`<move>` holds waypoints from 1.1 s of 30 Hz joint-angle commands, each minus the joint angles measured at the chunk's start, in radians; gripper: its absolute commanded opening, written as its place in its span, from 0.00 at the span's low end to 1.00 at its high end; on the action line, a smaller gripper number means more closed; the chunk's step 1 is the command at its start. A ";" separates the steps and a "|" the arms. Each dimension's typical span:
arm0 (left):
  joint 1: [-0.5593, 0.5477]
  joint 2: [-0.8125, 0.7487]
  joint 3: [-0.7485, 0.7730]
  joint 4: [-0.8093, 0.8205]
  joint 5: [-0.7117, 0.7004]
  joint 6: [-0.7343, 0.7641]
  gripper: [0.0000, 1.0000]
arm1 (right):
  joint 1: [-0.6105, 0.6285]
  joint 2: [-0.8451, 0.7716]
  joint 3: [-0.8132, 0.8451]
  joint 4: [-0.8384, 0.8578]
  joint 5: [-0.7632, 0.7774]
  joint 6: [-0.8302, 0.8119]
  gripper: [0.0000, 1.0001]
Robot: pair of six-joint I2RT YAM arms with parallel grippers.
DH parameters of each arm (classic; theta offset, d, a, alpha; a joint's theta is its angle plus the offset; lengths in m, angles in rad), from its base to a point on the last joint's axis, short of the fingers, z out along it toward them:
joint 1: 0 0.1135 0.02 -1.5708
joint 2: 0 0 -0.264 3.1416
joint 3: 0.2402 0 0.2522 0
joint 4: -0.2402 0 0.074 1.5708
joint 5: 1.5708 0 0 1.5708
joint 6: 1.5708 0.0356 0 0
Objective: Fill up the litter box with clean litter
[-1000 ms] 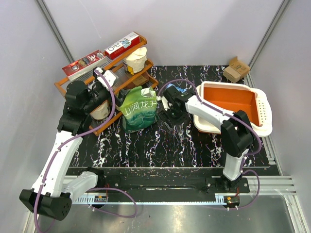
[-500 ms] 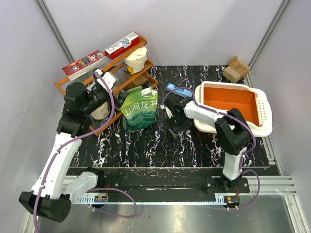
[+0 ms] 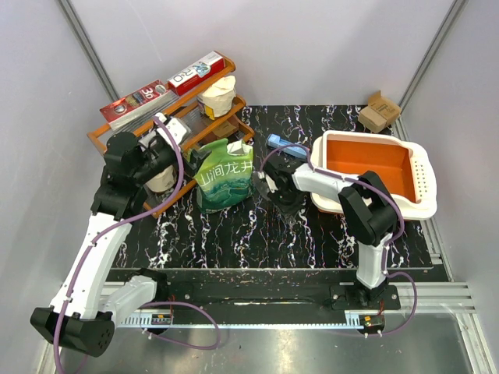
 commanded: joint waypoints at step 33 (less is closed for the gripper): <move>-0.281 0.173 -0.290 0.710 0.078 1.372 0.94 | -0.216 -0.106 0.691 -0.586 -0.708 -0.596 0.00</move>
